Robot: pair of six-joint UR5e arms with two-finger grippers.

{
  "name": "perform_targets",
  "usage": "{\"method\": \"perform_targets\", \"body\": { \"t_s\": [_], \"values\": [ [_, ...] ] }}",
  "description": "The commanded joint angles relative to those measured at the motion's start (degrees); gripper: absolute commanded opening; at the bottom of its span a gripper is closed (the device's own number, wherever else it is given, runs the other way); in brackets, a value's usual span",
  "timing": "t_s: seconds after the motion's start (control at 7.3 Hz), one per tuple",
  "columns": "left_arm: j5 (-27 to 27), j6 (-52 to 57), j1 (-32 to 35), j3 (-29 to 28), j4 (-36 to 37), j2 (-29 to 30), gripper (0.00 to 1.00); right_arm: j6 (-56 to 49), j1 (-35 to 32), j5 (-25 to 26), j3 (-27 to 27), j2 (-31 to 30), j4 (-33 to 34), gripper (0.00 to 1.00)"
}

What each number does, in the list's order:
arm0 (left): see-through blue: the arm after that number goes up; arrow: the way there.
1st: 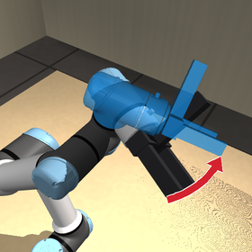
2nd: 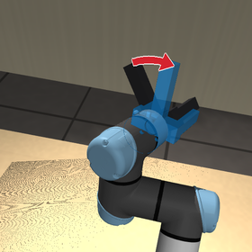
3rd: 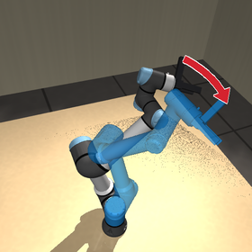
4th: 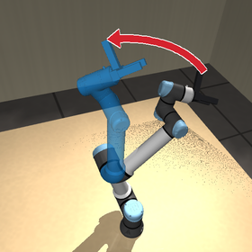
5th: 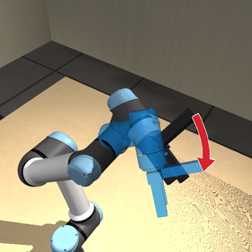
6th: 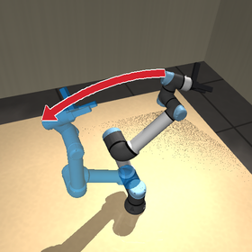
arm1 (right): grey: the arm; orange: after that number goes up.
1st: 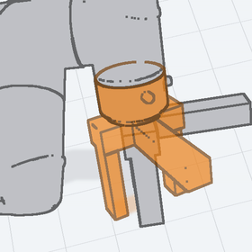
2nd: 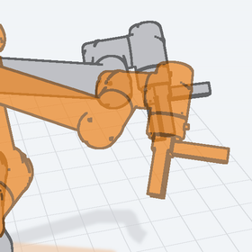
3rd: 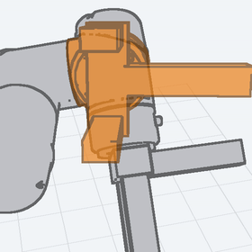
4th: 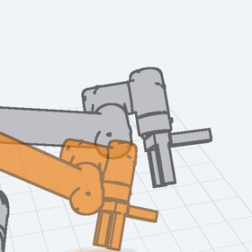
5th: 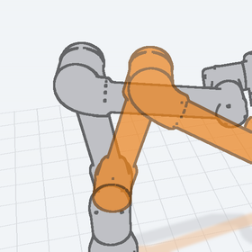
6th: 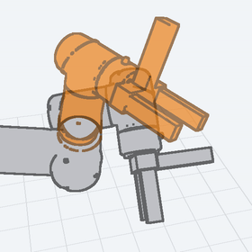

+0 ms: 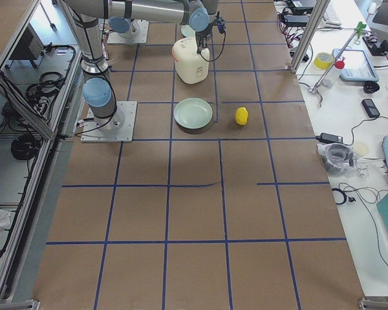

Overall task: Press rice cooker button
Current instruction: 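Press down on the green lid button with the right gripper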

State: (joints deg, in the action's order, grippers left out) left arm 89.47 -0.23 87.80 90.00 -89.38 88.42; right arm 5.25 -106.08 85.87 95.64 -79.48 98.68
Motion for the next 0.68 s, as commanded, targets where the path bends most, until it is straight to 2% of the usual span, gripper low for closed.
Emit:
{"method": "perform_targets", "body": {
  "t_s": [0.0, 0.55],
  "values": [
    [0.0, 0.0, 0.0, 0.0, 0.0, 0.0, 1.0, 0.0, 0.0, 0.0, 0.2, 0.0, -0.1, 0.0],
    [0.0, 0.0, 0.0, 0.0, 0.0, 0.0, 1.0, 0.2, 0.0, 0.0, 0.2, 0.0, -0.2, 0.0]
  ]
}}
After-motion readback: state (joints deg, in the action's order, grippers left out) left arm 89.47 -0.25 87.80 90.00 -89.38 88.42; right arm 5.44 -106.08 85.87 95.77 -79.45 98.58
